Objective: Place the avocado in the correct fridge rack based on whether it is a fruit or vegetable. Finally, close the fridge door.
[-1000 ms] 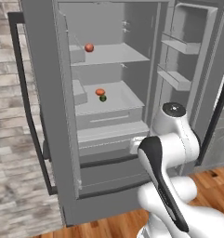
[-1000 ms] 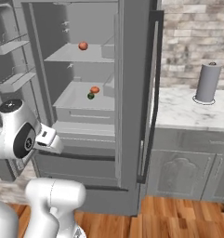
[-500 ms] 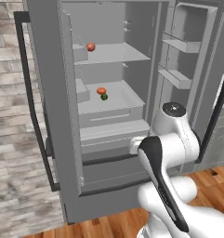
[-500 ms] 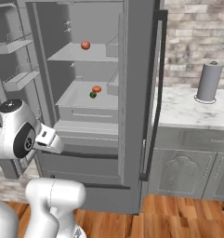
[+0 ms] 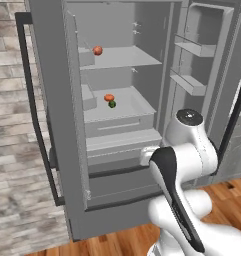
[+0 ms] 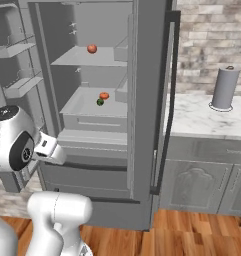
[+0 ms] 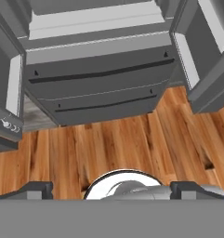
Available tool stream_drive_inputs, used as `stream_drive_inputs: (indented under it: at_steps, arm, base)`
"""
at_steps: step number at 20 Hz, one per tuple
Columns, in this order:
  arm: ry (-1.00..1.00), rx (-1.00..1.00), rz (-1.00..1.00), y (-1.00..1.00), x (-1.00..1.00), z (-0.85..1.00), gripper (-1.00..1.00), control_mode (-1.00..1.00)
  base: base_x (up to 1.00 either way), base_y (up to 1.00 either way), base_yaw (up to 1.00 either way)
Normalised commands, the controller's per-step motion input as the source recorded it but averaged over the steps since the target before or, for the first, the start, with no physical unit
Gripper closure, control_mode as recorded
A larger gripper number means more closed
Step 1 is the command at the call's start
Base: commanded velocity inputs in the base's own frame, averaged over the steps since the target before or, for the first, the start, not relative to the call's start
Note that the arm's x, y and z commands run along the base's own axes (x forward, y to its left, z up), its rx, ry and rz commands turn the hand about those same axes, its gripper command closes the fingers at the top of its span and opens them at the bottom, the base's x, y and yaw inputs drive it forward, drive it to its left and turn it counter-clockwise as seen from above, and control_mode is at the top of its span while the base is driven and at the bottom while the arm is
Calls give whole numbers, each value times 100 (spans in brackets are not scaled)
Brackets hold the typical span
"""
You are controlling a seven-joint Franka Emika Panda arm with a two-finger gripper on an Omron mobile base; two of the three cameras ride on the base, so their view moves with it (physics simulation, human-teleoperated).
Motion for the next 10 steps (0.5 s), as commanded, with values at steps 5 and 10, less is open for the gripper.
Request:
stream_drive_inputs:
  at_steps: [5, 10]
  arm:
    - [-40, -15, 8, 53, -100, 58, -100, -100]
    - [-24, -35, 16, 100, -100, 59, -100, -100]
  base:
    - [0, 0, 0]
    - [0, 0, 0]
